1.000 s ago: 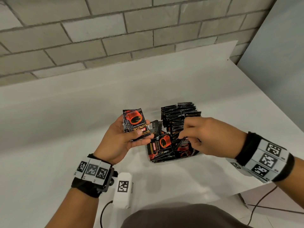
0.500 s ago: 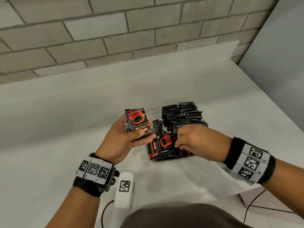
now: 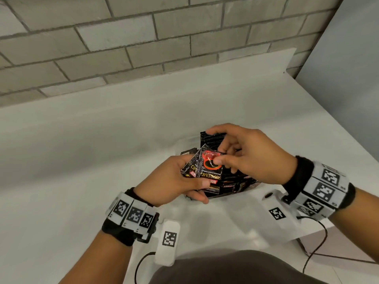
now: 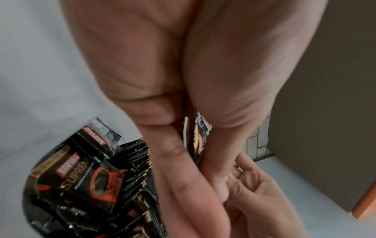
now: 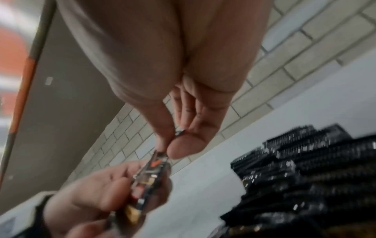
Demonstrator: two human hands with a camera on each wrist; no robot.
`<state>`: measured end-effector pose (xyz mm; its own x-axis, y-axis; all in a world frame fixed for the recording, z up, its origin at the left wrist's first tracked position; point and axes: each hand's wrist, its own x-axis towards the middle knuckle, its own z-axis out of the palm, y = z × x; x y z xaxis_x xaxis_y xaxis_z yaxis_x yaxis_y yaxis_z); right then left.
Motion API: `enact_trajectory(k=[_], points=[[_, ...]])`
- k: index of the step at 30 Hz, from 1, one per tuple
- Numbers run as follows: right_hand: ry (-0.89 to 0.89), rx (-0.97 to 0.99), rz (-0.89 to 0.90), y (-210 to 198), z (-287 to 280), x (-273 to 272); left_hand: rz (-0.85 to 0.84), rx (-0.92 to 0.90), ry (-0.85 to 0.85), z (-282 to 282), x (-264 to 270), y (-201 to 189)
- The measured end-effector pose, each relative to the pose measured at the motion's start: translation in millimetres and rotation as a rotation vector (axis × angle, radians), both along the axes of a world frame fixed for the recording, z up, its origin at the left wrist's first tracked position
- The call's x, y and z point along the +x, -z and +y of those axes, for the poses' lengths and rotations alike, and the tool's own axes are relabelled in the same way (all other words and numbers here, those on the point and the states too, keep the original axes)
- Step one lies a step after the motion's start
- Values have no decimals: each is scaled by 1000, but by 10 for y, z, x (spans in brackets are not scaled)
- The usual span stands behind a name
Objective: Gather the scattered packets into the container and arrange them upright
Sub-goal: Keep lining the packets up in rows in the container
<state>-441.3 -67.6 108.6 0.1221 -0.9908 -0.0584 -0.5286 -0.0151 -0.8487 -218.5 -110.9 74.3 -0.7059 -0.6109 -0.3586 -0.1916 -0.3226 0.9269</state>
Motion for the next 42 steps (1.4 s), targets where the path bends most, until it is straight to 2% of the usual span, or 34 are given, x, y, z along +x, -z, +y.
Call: enact_trajectory(k=[3,6,9,14,17,20,22,25,27,31,35,37,39,42], points=[[64,107,-64,24,-10,-11,78,71,-48,8,-24,29],[141,131,-111,18,-15,-56,163,183,-141,-4,-12,64],[196,102,-101,24,-31,-121,135,169,-244,-43,29,94],[338,-2,30,40,-64,-275,92,79,-435,-157,163,180],[394,-32,-98,4,-82,-320,121,10,-352,-196,254,163],[293,16,-314,-20,-41,-239,154,-87,-212,-155,215,108],[204,55,-339,17,-14,-137,140,-173,-165,-130,128,78],[110,63,-201,116,6,-8,56,-257,-214,-149,29,37],[63,98,-171,127,14,21,15,-269,-202,-176,28,18],[84,78,-177,20,-5,-21,-66,-343,-6,-206,90,-11],[-69,101,-22,-11,-17,-22,-124,-371,122,-180,103,-1],[-90,81,116,33,0,-74,-134,-367,99,-190,152,25],[-145,47,235,76,44,-127,-184,-379,2,-244,257,58],[-203,-24,314,158,122,-153,-256,-343,-127,-324,446,110]])
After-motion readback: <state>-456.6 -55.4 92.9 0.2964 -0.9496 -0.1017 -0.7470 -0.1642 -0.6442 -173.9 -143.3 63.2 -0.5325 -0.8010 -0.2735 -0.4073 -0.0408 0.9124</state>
